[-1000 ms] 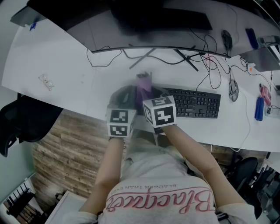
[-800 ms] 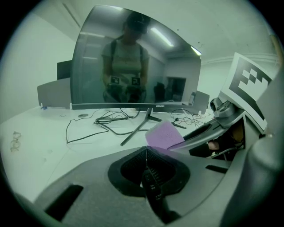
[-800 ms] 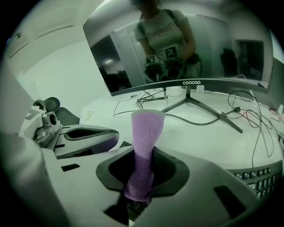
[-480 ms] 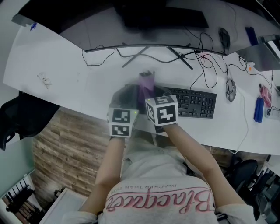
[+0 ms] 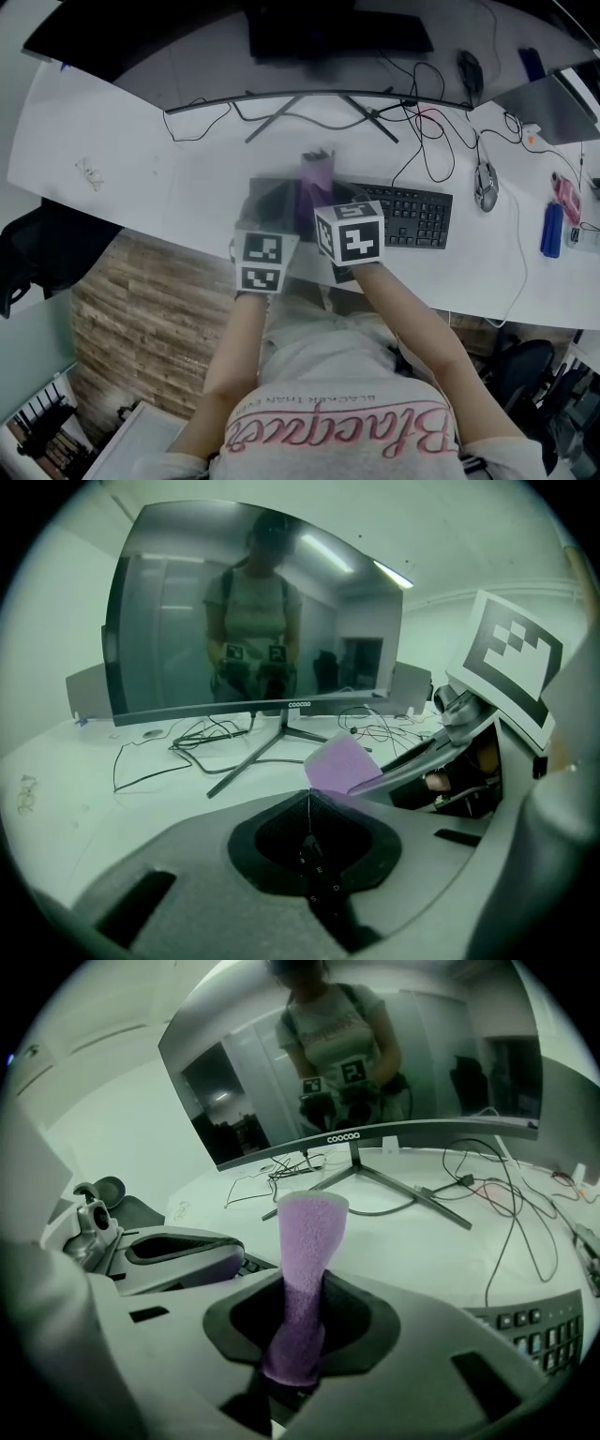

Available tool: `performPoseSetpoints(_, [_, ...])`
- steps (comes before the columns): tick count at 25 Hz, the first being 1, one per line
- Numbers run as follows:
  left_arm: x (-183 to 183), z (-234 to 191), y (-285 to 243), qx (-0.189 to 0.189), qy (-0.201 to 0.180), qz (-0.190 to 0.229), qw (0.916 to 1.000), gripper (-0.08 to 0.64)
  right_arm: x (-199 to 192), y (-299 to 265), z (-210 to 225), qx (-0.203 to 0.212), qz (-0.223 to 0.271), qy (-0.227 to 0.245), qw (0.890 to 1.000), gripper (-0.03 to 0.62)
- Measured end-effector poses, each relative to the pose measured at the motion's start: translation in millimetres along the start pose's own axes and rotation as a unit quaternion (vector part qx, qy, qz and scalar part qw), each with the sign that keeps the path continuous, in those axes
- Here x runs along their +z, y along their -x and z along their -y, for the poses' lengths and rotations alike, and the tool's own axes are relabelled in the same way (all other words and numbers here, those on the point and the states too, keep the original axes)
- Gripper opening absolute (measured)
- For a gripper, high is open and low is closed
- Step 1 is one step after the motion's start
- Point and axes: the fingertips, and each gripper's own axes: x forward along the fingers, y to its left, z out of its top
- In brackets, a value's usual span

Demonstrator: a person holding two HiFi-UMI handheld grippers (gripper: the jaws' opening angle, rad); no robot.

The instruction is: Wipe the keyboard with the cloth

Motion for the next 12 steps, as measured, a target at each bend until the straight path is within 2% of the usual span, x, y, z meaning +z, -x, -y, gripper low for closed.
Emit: performPoseSetpoints(12, [12, 48, -17, -0.005, -0.01, 0.003, 0.9999, 0.006, -9, 24, 41, -0.002, 0.003, -0.004, 1.0, 0.084])
